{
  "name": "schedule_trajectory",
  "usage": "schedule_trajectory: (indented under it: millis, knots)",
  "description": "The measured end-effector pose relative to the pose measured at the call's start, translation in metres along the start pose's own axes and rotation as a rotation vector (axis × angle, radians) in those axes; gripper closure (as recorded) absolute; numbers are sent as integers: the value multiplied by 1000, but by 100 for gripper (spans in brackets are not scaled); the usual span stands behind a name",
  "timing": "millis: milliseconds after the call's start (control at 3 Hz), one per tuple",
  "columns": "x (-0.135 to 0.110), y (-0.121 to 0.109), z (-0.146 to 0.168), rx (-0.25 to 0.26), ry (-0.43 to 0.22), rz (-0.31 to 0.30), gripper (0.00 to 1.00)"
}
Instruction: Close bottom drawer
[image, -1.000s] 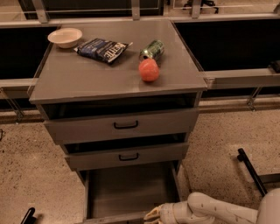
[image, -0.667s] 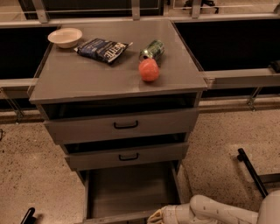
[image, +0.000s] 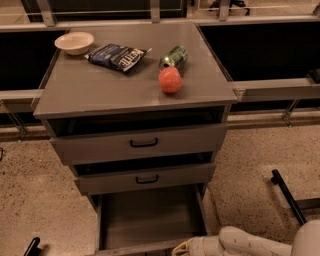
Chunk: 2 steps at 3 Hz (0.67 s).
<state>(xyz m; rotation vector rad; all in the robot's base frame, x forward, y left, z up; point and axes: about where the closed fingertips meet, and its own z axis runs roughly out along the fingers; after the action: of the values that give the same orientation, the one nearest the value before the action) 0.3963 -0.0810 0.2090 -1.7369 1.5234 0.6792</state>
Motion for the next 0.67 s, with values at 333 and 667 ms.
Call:
schedule_trajectory:
  millis: [333, 667]
  knots:
    - [16, 4, 8, 6, -3, 18, 100]
    - [26, 6, 15, 8, -8, 29, 100]
